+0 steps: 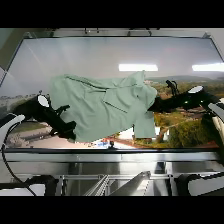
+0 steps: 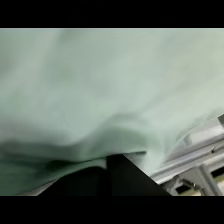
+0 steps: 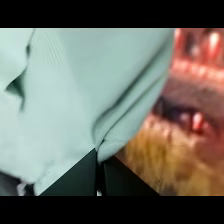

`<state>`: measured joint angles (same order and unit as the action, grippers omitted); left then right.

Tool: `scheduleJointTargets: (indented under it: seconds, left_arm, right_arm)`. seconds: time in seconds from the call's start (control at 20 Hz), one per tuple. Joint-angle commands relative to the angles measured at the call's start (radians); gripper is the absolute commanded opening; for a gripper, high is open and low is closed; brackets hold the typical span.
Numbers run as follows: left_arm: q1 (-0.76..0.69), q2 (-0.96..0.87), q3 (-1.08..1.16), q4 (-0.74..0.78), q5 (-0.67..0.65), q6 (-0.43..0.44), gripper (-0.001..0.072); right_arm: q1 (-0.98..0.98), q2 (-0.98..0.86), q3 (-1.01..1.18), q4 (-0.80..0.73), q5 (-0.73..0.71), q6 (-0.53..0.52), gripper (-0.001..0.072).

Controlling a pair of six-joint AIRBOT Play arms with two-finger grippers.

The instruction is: Fold the shirts.

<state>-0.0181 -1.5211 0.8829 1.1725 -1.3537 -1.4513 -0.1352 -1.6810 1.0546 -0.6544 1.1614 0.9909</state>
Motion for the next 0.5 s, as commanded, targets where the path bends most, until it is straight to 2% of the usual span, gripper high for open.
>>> scheduleJointTargets:
  seconds: [0.0, 0.1, 0.15, 0.25, 0.35, 0.45]
  left_arm:
    - [-0.009, 0.124, 0.097, -0.017, -0.034, 0.047, 0.0017]
    - [0.041, 0.296, 0.186, -0.16, -0.16, 0.116, 0.0017]
    - [0.082, 0.401, 0.241, -0.259, -0.201, 0.142, 0.0017]
    - [0.201, 0.603, 0.38, -0.415, -0.2, 0.172, 0.0017]
    - [0.354, 0.768, 0.542, -0.448, -0.128, 0.209, 0.0019]
    - [0.541, 0.885, 0.705, -0.419, -0.026, 0.248, 0.002]
  right_arm:
    - [-0.056, 0.095, 0.009, 0.017, 0.175, -0.026, 0.0018]
    - [-0.128, 0.243, 0.03, 0.093, 0.303, -0.037, 0.0018]
    - [-0.173, 0.346, 0.046, 0.182, 0.35, -0.06, 0.0018]
    - [-0.27, 0.566, 0.103, 0.399, 0.371, -0.091, 0.0019]
    - [-0.375, 0.763, 0.196, 0.578, 0.306, -0.11, 0.0019]
    - [-0.465, 0.921, 0.288, 0.626, 0.171, -0.109, 0.002]
